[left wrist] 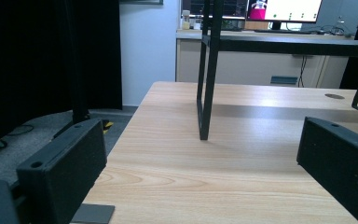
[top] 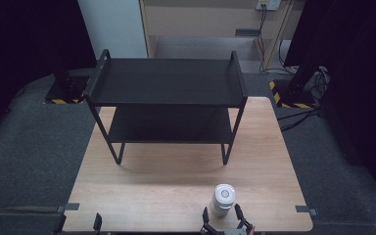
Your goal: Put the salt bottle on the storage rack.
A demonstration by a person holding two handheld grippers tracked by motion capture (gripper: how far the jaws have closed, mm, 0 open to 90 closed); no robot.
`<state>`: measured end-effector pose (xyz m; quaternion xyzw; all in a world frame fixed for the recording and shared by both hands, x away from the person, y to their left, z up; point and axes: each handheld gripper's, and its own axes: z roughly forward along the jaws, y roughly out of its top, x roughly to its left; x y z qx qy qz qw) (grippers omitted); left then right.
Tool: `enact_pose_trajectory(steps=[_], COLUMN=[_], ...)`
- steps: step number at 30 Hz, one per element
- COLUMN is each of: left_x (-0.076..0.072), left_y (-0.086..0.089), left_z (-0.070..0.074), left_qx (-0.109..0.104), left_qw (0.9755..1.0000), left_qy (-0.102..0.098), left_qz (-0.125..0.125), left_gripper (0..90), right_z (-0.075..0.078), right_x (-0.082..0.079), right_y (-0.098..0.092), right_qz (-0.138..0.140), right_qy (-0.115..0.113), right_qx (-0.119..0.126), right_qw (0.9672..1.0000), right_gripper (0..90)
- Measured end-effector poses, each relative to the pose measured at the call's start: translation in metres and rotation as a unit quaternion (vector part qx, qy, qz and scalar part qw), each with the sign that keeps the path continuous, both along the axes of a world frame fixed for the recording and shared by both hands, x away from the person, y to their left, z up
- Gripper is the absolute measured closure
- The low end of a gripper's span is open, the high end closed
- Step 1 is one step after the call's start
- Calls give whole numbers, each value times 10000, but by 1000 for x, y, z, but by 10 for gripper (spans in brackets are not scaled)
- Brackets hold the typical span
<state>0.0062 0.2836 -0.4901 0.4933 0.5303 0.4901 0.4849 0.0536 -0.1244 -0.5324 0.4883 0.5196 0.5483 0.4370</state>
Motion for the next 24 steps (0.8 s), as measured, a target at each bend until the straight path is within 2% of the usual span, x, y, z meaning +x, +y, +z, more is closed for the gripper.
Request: enact_pose_trajectory(steps=[10,15,17,24], left_x=[3,6,7,10], left_y=[1,2,2,1], left_z=[0,0,0,1], left_qx=[22,16,20,35], left_qw=[10000,10000,10000,10000], left_qy=[43,54,45,72], left_qz=[-8,-7,-6,-48], left_gripper=[4,4,4,5], right_z=[-1,1,2,5], right_x=[18,23,25,30], right_y=[8,14,17,16], right_qz=[-169,-373,-533,-553], right_qy=[10,-16,-12,30], right_qx=[4,-94,-110,-158], right_qw=[9999,9993,9985,9983], right_gripper=[35,77,112,197])
